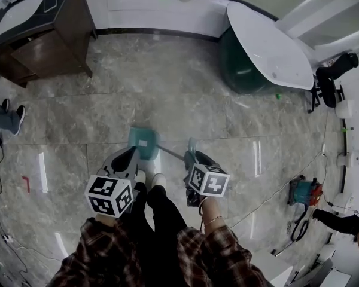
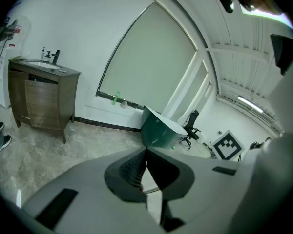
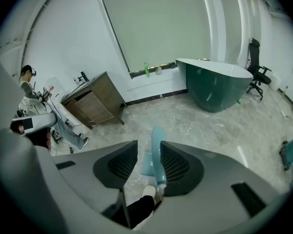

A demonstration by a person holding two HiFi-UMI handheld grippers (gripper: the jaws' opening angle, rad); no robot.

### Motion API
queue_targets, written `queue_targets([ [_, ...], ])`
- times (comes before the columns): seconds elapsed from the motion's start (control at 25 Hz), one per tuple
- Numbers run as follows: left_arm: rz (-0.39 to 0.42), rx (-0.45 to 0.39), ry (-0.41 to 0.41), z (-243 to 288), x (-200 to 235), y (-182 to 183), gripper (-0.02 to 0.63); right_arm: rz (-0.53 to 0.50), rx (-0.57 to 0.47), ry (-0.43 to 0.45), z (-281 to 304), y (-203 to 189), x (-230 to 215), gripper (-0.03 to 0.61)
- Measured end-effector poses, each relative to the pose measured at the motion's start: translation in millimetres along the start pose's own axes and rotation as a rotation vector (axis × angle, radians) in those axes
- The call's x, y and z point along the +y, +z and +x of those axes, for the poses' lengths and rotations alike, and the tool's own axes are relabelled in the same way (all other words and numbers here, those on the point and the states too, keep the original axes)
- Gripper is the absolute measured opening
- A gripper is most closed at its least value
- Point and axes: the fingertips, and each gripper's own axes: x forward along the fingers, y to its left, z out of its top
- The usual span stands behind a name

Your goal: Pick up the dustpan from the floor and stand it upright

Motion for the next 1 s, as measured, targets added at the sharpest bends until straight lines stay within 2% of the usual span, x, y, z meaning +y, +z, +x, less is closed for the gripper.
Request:
queue_targets([
  [0.24, 0.052, -0.022, -0.05, -10, -46, 23, 0.011, 0.093, -0.105, 0.211, -50, 39, 30, 0.135],
  [0.36, 0.085, -0.055, -0.073, -17, -70, 49, 0.011, 0.046, -0.165, 0.34, -88, 69, 52, 0.135],
  [0.48, 0.13, -0.105, -0.101, -23, -99, 81, 0.011, -0.023, -0.249, 0.429, -131, 105, 66, 0.135],
  [0.6, 0.189, -0.145, -0.133, -29, -126, 110, 0.011, -0.085, -0.348, 0.48, -173, 133, 79, 0.135],
  [0.76, 0.25, -0.2, -0.177, -42, -158, 140, 0.011, -0.137, -0.438, 0.534, -221, 149, 92, 0.127],
  [0.88, 0.273, -0.235, -0.211, -52, -182, 153, 0.011, -0.174, -0.483, 0.549, -249, 153, 97, 0.042],
  [1.0, 0.285, -0.261, -0.229, -59, -201, 155, 0.012, -0.183, -0.521, 0.549, -267, 154, 96, 0.012],
])
